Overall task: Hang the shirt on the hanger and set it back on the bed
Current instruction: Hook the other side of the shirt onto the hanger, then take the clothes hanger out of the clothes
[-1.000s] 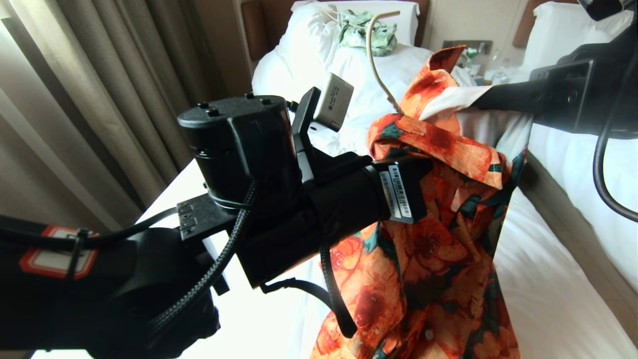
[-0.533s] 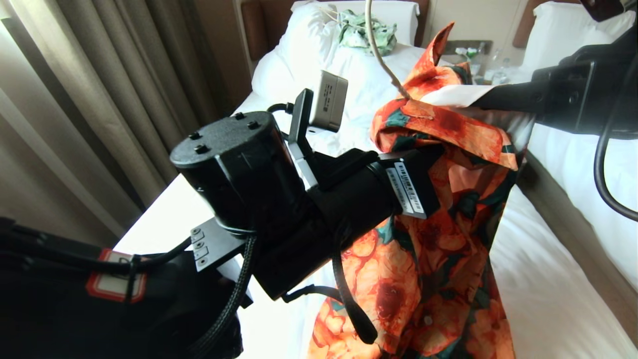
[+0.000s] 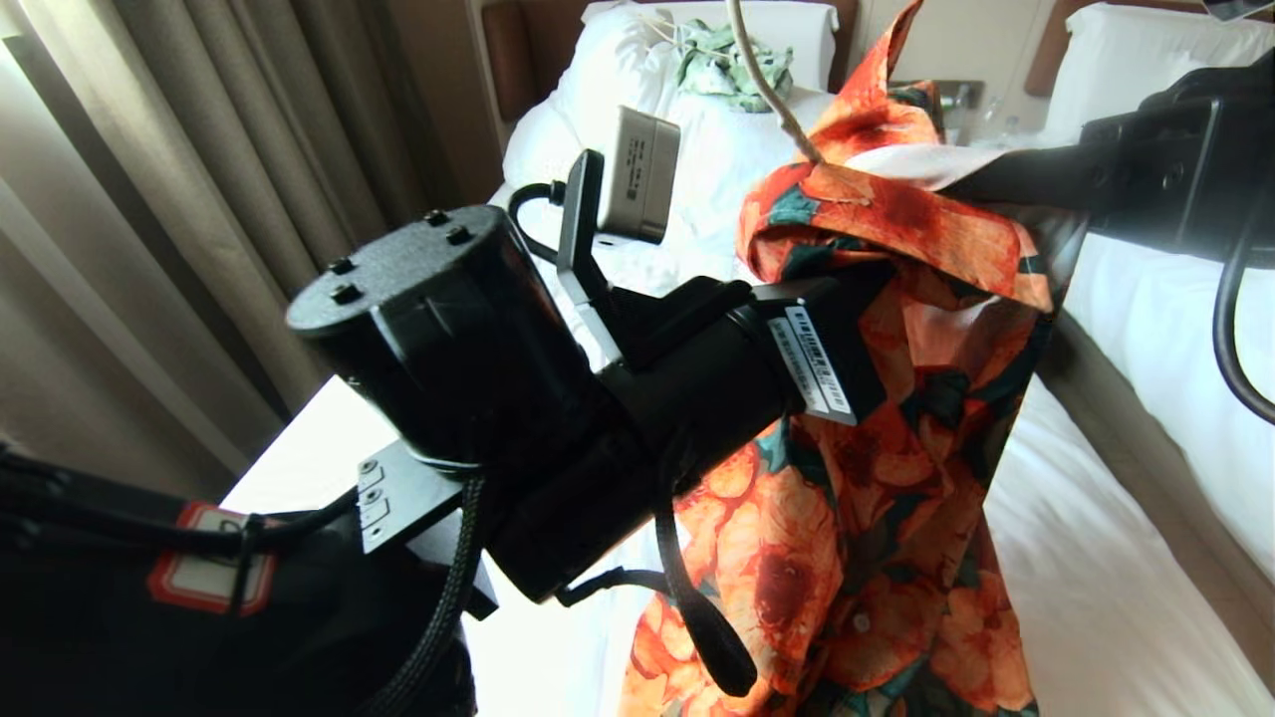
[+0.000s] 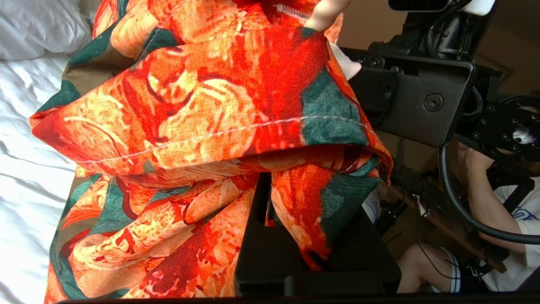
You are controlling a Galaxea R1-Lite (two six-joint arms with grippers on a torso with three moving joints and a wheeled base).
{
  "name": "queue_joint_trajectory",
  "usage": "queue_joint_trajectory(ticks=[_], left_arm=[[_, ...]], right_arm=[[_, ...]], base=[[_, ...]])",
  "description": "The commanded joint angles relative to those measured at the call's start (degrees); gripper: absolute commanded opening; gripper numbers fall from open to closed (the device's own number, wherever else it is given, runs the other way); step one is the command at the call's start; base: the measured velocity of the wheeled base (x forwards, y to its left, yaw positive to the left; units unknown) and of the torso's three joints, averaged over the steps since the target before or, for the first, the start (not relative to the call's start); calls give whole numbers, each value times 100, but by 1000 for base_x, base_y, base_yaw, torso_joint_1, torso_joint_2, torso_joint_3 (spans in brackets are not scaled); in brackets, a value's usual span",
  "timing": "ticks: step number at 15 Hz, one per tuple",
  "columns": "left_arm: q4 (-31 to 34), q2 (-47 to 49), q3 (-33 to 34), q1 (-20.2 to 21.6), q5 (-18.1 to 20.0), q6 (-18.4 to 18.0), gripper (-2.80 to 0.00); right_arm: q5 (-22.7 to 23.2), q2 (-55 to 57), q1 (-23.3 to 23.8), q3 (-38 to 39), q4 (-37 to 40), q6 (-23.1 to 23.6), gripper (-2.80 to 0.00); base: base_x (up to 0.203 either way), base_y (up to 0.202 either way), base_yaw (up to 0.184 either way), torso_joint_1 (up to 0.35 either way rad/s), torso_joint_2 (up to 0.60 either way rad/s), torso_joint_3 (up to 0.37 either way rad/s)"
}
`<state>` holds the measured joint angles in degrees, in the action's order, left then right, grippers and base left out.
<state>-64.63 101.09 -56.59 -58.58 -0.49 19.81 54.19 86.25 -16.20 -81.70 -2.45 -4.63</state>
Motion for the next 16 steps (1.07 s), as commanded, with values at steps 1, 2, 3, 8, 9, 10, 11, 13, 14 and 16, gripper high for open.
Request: queue_joint_trajectory(ticks=[1, 2, 3, 8, 9, 10, 11, 13, 14, 16], left_arm=[[-32, -183, 7, -5, -4, 14, -280], [-32, -234, 8, 4, -4, 14, -280], [-23, -273, 23, -5, -4, 8, -280], [-32, -310, 95, -14, -4, -100, -280], [-23, -336, 78, -5, 5, -100, -280], [-23, -352, 69, -5, 0, -100, -280], [-23, -354, 69, -5, -4, -100, -280], [-5, -364, 77, -5, -4, -100, -280], [12, -371, 69, -5, -3, -108, -280], [302, -369, 16, -8, 10, -103, -280]], right_arm=[[22, -77, 3, 5, 41, -3, -280], [22, -120, -1, 0, 105, -3, -280], [-18, -147, -10, -22, 208, -3, -280], [-374, -231, -146, -100, 306, -11, 0], [-374, -288, -154, -100, 373, -11, 0], [-377, -348, -155, -104, 609, -11, 0], [-382, -404, -162, -163, 951, -6, 0], [-445, -435, -171, -579, 1783, -1, 0], [-608, -424, -177, -937, 2205, 6, 0], [-1095, -311, -275, -1720, 2907, 16, 0]], base=[[0, 0, 0, 0, 0, 0], [0, 0, 0, 0, 0, 0], [0, 0, 0, 0, 0, 0], [0, 0, 0, 0, 0, 0], [0, 0, 0, 0, 0, 0], [0, 0, 0, 0, 0, 0], [0, 0, 0, 0, 0, 0], [0, 0, 0, 0, 0, 0], [0, 0, 0, 0, 0, 0], [0, 0, 0, 0, 0, 0]])
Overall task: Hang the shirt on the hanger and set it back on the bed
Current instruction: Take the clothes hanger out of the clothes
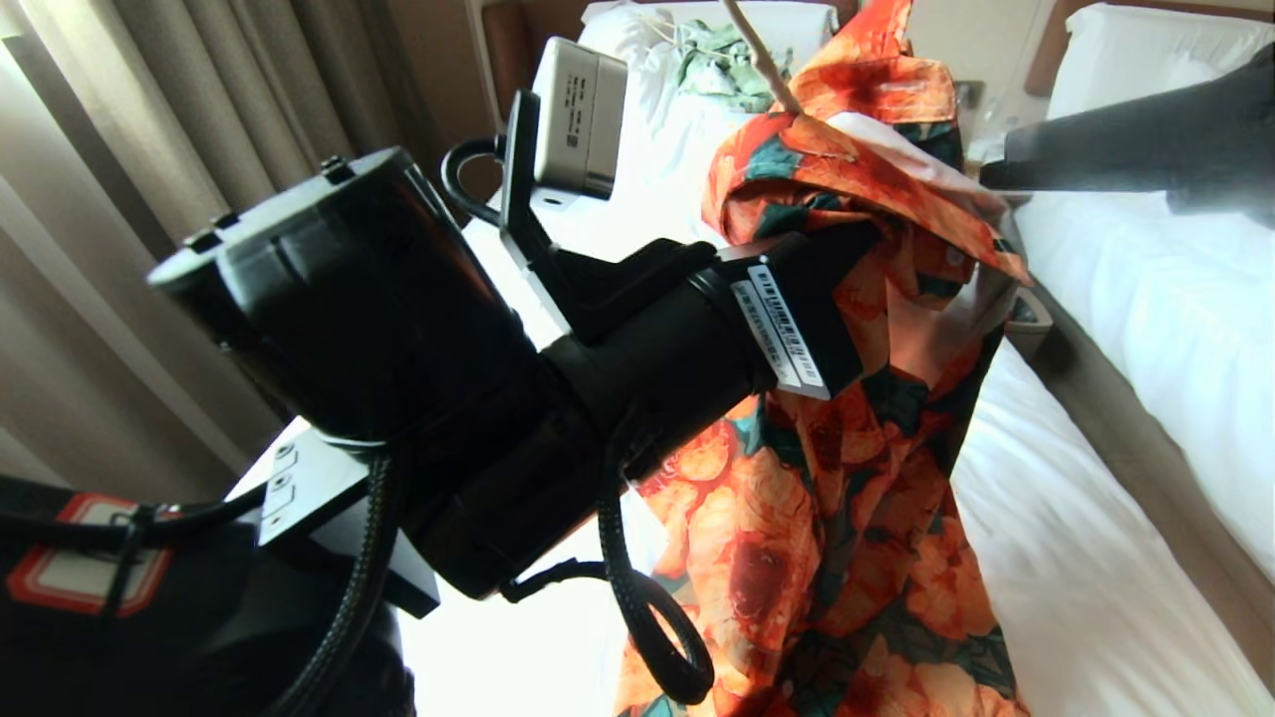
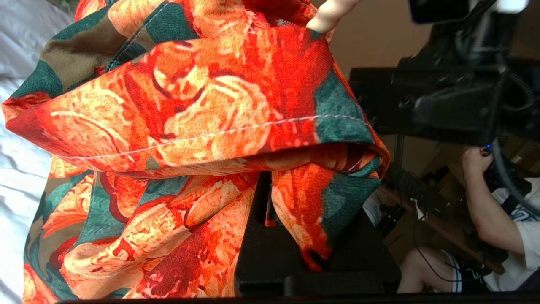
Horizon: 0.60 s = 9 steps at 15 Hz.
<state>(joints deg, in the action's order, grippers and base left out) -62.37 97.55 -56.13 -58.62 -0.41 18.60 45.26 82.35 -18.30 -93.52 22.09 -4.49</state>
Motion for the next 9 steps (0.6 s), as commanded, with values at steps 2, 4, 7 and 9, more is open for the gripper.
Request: queue_joint_trajectory(ticks=[2, 4, 7, 9], left_arm=[[226, -8, -126, -9, 50, 65, -280], [376, 20, -170, -46, 59, 56, -280], [442, 87, -179, -113, 59, 65, -280], [449, 133, -190, -187, 59, 65, -280]], right_arm=[[-520, 255, -184, -1168, 831, 7, -280], [-858, 503, -326, -1895, 1288, 88, -280], [-1976, 655, -940, -2047, 1576, 1176, -280], [-2374, 660, -1229, -2047, 1581, 1778, -280]], base=[[0, 0, 0, 0, 0, 0], [0, 0, 0, 0, 0, 0], [0, 0, 0, 0, 0, 0], [0, 0, 0, 0, 0, 0]])
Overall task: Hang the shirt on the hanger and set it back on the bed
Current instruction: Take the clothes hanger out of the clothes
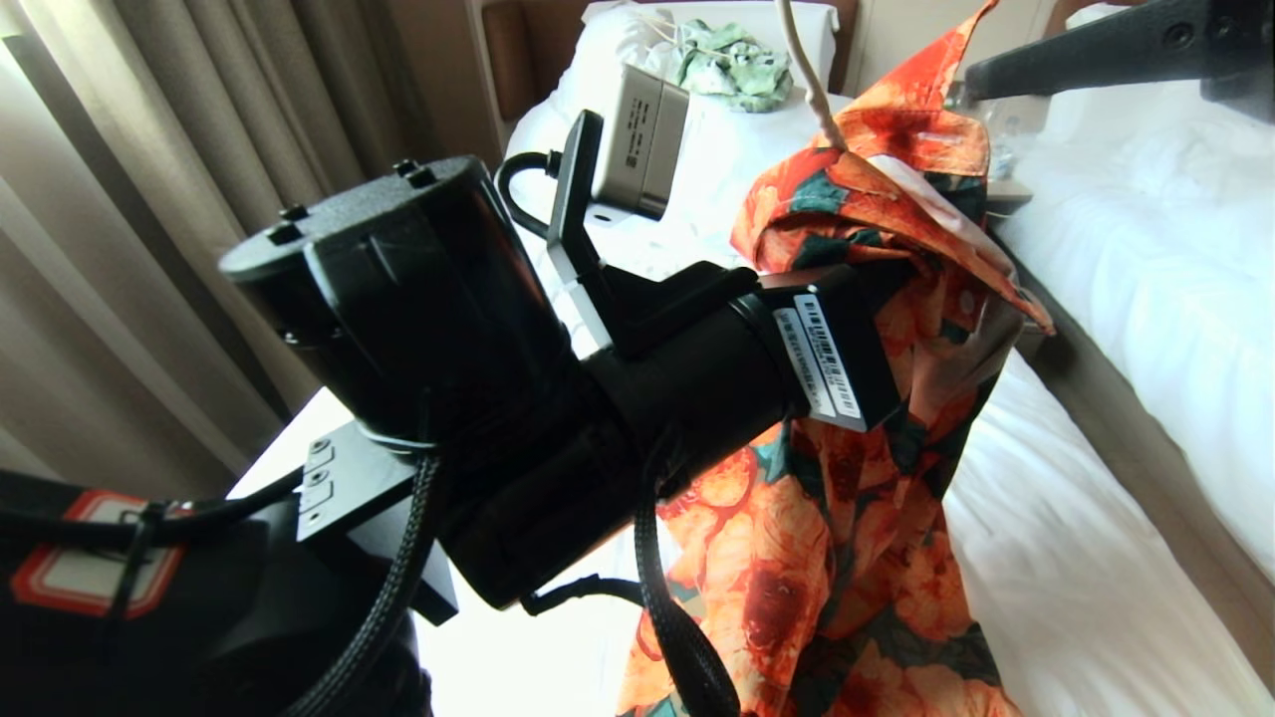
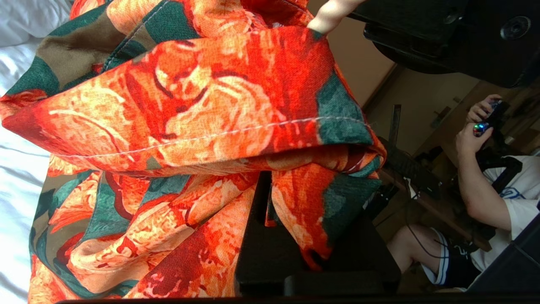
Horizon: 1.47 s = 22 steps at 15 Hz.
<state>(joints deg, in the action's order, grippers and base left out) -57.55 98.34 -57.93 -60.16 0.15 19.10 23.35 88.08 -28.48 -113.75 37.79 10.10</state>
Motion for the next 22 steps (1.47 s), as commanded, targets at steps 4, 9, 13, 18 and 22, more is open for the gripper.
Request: queue_joint_trajectory(ticks=[4, 9, 13, 18, 22], left_arm=[[-28, 88, -34, -75, 2, 23, -280], [102, 156, -110, -75, 2, 42, -280], [157, 177, -157, -75, 2, 50, -280], [148, 194, -157, -75, 2, 129, -280], [148, 150, -157, -75, -7, 129, -280]], right_arm=[[-673, 51, -421, -24, -41, 746, -280], [-674, -54, -376, -16, 52, 1281, 0], [-656, 25, -207, -16, 88, 1717, 0], [-656, 59, -668, 10, 75, 1794, 0], [-682, 148, -991, 11, -15, 1788, 0]], base=[[0, 0, 0, 0, 0, 0], [0, 0, 0, 0, 0, 0], [0, 0, 0, 0, 0, 0], [0, 0, 0, 0, 0, 0], [0, 0, 0, 0, 0, 0]])
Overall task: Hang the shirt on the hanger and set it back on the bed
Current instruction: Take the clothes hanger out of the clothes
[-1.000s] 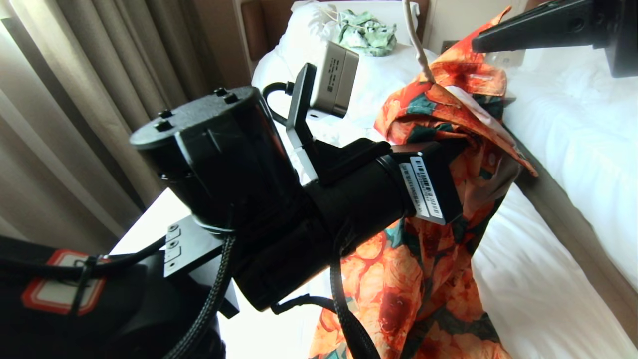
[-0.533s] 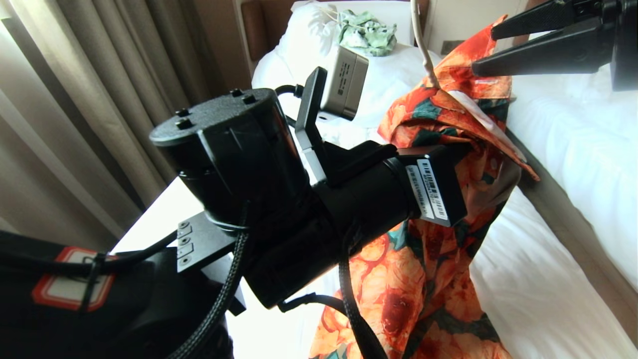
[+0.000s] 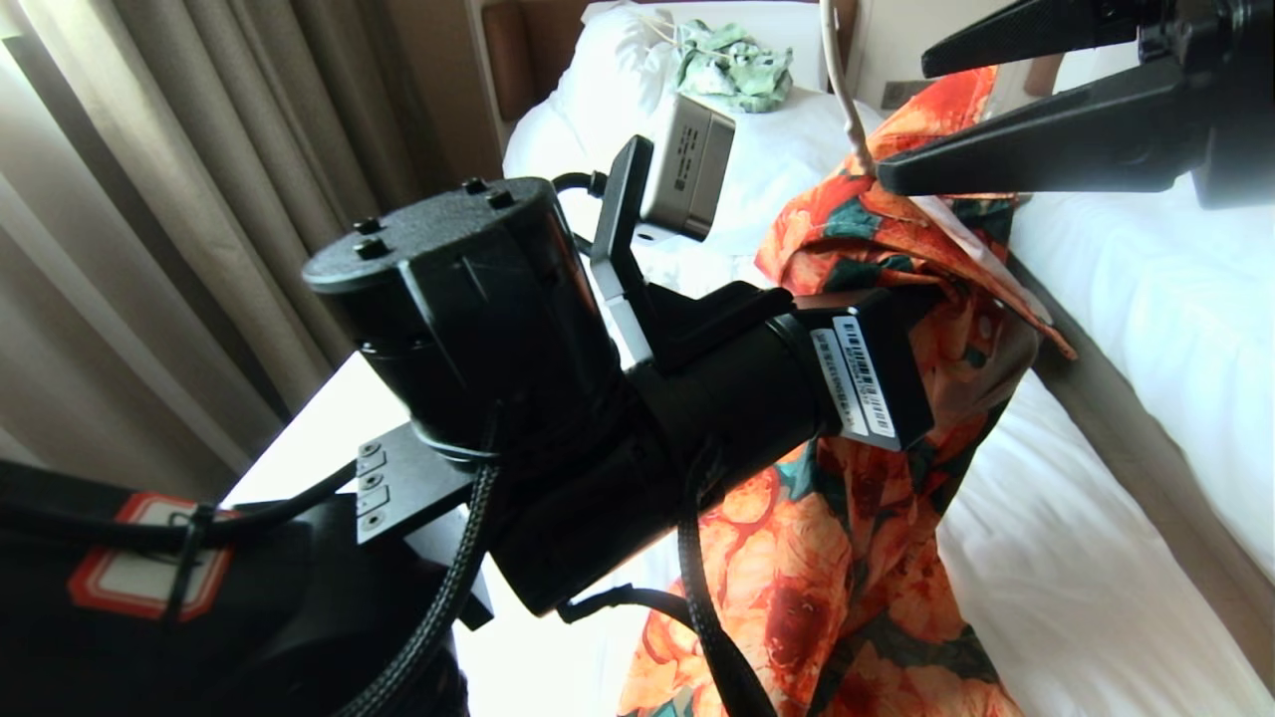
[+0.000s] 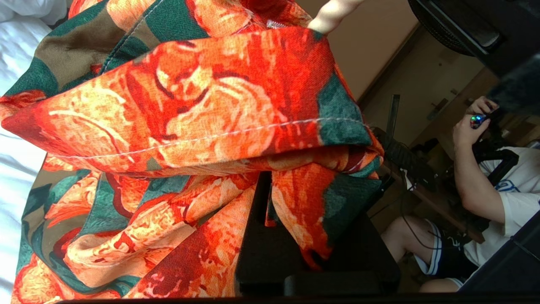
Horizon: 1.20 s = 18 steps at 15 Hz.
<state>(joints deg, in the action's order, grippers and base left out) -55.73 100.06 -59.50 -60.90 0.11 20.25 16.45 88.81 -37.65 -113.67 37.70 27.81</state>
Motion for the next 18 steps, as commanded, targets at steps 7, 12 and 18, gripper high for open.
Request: queue_joint_trajectory(ticks=[7, 12, 18], left_arm=[[-34, -86, 9, 17, -8, 7, -280], [-43, -110, 9, 26, -11, 14, -280], [-61, -84, 26, 69, -15, 14, -280]], right_arm=[[8, 553, -160, 74, -557, 23, 0], [-9, 690, -321, 78, -755, 14, -280], [-45, 690, -322, 81, -746, 5, -280]], base=[[0, 0, 0, 0, 0, 0], [0, 0, 0, 0, 0, 0], [0, 0, 0, 0, 0, 0]])
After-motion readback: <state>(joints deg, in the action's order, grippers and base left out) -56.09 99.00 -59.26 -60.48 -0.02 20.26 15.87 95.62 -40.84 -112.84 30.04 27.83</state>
